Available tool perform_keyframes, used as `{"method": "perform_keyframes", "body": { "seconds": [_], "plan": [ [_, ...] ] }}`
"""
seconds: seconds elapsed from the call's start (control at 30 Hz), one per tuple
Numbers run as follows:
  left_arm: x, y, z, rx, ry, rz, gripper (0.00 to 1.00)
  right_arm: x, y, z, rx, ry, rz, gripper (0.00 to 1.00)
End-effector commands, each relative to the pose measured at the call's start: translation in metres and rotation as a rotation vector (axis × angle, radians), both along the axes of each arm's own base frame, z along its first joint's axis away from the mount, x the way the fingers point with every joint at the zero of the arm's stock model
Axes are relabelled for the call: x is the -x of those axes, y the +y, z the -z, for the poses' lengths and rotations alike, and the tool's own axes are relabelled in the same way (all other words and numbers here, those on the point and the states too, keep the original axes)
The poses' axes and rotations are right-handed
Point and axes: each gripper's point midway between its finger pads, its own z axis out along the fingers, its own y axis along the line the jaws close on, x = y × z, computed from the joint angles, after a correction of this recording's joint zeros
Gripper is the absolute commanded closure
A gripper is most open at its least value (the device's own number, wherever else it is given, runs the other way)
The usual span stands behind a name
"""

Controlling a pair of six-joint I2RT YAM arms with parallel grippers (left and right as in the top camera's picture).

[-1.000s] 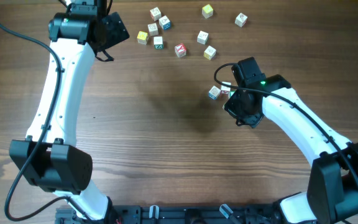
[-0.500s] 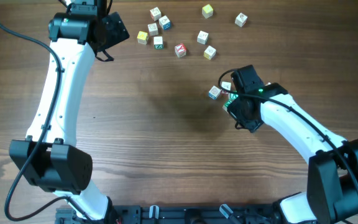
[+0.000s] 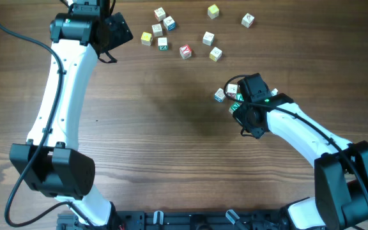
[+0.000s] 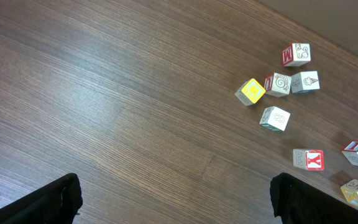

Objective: Form a circle
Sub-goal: 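Move the open right gripper back slightly above the blocks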

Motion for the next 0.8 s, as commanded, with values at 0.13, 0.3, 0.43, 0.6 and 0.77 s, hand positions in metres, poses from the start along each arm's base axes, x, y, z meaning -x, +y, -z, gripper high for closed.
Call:
{"method": "perform_keyframes", "body": {
  "seconds": [0.13, 0.3, 0.43, 0.6, 0.77],
  "plan": [
    [0.0, 0.0, -0.016, 0.017, -0.041, -0.01, 0.0, 0.002, 0.003, 0.002, -0.014, -0.01, 0.007, 0.96],
    [0.0, 0.0, -0.016, 0.017, -0.041, -0.01, 0.0, 0.0, 0.008, 0.001, -0.049, -0.012, 0.027, 0.96],
    [0.0, 0.0, -0.016, 0.017, -0.041, -0.01, 0.0, -0.002, 0.013, 0.006, -0.069, -0.01, 0.021, 0.96],
    [0.0, 0.0, -0.016, 0.017, -0.041, -0.01, 0.0, -0.005, 0.022, 0.015, -0.106, 0.001, 0.012, 0.96],
    [0.0, 0.0, -0.016, 0.017, -0.041, -0.01, 0.0, -0.006, 0.022, 0.015, -0.11, 0.0, 0.01, 0.96]
  ]
}}
